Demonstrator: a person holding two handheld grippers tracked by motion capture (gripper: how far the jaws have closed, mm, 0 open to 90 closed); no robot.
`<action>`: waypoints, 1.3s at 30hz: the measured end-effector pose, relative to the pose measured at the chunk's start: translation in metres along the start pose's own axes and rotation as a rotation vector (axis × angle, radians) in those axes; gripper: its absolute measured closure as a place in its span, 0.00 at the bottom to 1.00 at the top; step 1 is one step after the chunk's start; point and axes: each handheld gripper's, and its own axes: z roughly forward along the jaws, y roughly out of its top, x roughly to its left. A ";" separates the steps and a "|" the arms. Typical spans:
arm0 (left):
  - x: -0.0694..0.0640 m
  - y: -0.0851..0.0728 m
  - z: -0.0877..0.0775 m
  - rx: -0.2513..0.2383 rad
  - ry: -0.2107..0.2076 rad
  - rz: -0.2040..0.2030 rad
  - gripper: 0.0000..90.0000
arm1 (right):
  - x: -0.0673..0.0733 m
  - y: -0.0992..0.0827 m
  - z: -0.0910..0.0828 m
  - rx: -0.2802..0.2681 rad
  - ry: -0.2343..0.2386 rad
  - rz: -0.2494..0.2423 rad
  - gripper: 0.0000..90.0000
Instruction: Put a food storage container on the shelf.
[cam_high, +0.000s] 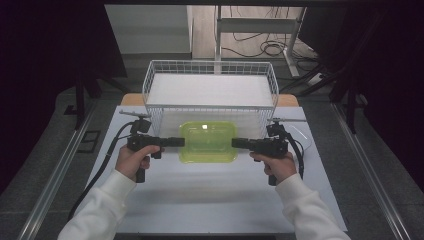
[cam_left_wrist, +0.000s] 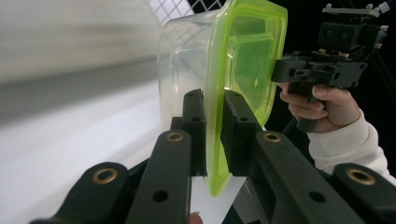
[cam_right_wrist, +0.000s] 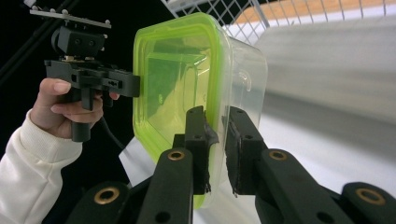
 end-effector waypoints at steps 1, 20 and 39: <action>-0.001 0.003 0.000 -0.002 0.002 0.003 0.90 | 0.000 0.000 0.000 0.000 0.000 0.000 0.88; 0.001 0.057 -0.009 -0.026 -0.003 0.029 0.90 | 0.002 0.058 0.004 -0.010 -0.003 -0.014 0.89; -0.003 0.096 -0.001 -0.019 0.024 0.054 0.90 | -0.012 0.089 0.003 -0.026 -0.005 -0.019 0.89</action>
